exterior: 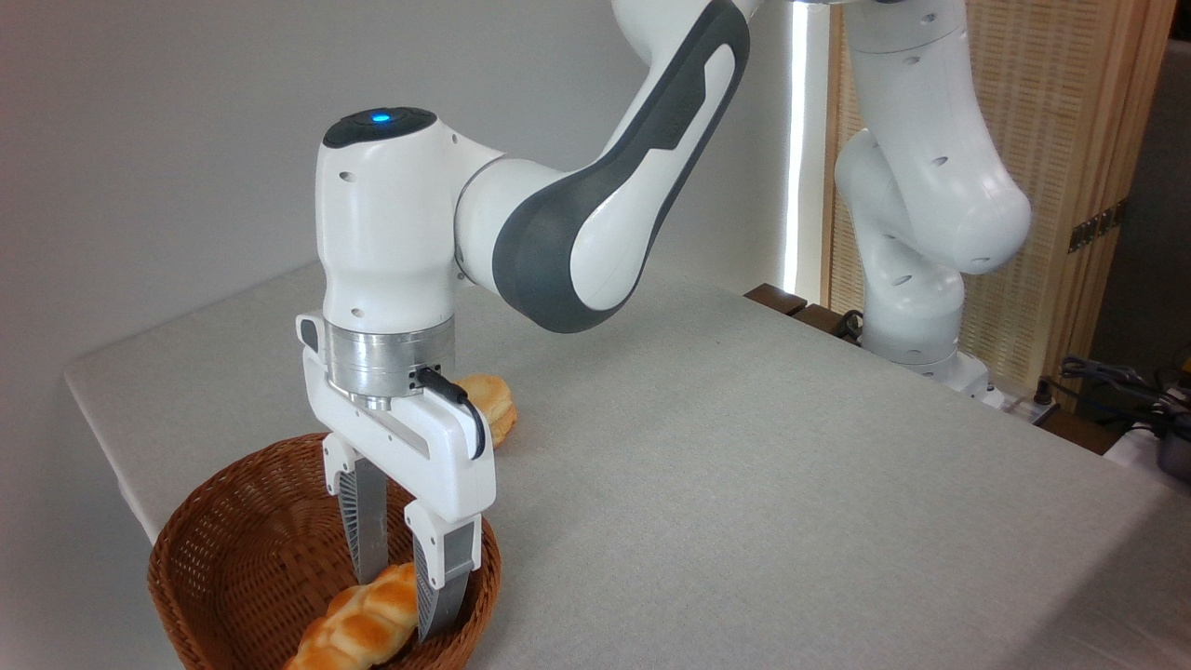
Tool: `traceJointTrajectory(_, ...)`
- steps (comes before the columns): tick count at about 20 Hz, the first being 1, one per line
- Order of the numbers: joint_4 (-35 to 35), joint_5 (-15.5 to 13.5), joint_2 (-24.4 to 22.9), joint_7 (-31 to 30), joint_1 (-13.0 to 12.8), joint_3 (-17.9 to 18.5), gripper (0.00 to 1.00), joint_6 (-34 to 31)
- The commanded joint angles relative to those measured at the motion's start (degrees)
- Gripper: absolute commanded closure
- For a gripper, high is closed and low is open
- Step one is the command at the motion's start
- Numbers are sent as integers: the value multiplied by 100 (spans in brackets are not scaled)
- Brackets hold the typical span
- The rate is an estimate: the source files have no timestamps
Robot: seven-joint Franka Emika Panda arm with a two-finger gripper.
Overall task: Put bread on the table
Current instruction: 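Lower the gripper into the basket and close on the braided roll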
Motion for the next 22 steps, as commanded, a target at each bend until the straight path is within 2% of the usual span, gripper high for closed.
traceJointTrajectory(1, 41, -74, 65, -13, -63, -27, 0, 83)
traceJointTrajectory(9, 41, -13, 100, 4, -54, -176, 0, 83)
traceJointTrajectory(10, 24, 5, 100, 22, -45, -176, 2, 75)
traceJointTrajectory(13, 41, 14, 91, 92, -28, -176, 47, 57)
traceJointTrajectory(14, 24, 14, 91, 92, -19, -176, 51, 57)
traceJointTrajectory(22, 41, 14, 83, 83, -1, -176, 50, 48)
